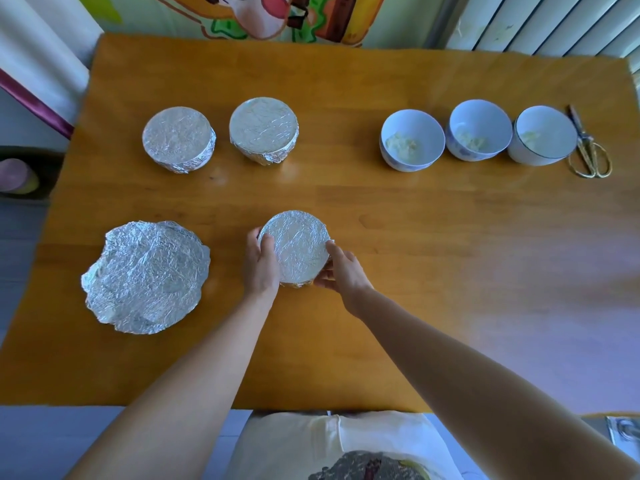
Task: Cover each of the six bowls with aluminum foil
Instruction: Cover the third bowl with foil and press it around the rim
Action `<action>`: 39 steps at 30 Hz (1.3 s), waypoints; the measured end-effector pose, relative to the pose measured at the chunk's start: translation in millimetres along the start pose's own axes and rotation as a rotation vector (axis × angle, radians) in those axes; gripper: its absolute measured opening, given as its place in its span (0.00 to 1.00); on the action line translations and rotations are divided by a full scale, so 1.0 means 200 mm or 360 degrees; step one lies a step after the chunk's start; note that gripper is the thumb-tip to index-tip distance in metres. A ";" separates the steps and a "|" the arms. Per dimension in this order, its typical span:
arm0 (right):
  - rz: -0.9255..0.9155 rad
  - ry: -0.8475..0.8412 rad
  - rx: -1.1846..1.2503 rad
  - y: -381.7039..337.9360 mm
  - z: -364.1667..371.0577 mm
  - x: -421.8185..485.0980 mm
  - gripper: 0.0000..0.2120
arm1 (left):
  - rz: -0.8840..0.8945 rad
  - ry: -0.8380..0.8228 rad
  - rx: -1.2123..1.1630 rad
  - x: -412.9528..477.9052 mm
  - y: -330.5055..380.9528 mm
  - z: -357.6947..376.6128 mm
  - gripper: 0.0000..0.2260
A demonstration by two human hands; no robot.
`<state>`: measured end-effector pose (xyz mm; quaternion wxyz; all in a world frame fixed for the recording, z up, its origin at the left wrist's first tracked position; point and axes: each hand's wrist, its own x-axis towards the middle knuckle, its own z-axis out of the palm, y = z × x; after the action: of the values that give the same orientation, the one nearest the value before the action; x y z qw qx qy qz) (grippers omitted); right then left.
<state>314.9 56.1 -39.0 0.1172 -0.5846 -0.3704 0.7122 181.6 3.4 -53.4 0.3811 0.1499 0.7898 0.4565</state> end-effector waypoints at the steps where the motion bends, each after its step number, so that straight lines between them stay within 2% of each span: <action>1: 0.0005 0.0026 0.0001 0.00 -0.01 0.01 0.17 | 0.0007 -0.0003 0.0047 0.00 0.00 -0.01 0.18; 3: -0.0005 0.0075 0.0000 -0.01 -0.04 0.01 0.17 | 0.0102 -0.0018 0.0201 0.01 -0.01 -0.04 0.22; 5: -0.0090 0.0033 -0.0078 0.01 -0.08 -0.01 0.19 | 0.0320 -0.0087 0.0333 0.00 -0.01 -0.08 0.31; 7: -0.0202 -0.0105 -0.0220 0.04 -0.10 -0.04 0.29 | 0.0516 -0.0200 0.0438 -0.01 -0.03 -0.11 0.37; 10: -0.0315 -0.0206 -0.0328 0.08 -0.09 -0.02 0.37 | 0.0533 -0.0359 0.0475 -0.03 -0.05 -0.10 0.44; 15: -0.0320 -0.0113 -0.0228 0.05 -0.07 0.04 0.40 | 0.0453 -0.0289 0.0443 -0.05 -0.04 -0.06 0.47; 18: -0.0373 0.0006 -0.0186 0.03 -0.08 0.06 0.39 | 0.0548 -0.0313 0.0540 -0.05 -0.07 -0.09 0.52; 20: -0.0479 0.0089 -0.0331 0.05 -0.11 0.06 0.42 | 0.0686 -0.0340 0.0709 -0.04 -0.08 -0.12 0.55; 23: -0.0679 0.0119 -0.0682 0.10 -0.13 0.05 0.46 | 0.0995 -0.0348 0.1198 -0.04 -0.07 -0.14 0.56; 26: -0.0879 0.0155 -0.0860 0.12 -0.12 0.06 0.43 | 0.1274 -0.0374 0.1576 -0.03 -0.01 -0.10 0.55; 29: -0.0954 0.0176 -0.0902 0.11 -0.08 0.09 0.38 | 0.1473 -0.0424 0.1852 0.00 0.05 -0.04 0.53; 33: -0.0941 0.0244 -0.0819 0.12 -0.06 0.11 0.29 | 0.1473 -0.0473 0.1996 0.04 0.05 0.01 0.48; 36: -0.0899 0.0245 -0.0814 0.12 -0.07 0.12 0.19 | 0.1499 -0.0402 0.2026 0.04 0.02 0.02 0.46; 39: -0.0925 0.0293 -0.0885 0.13 -0.09 0.13 0.15 | 0.1510 -0.0331 0.2055 0.04 0.01 0.02 0.45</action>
<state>331.0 60.0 -77.1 0.1835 -0.5264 -0.6864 0.4669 179.0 12.4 -56.2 0.0565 0.7016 0.7103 0.0070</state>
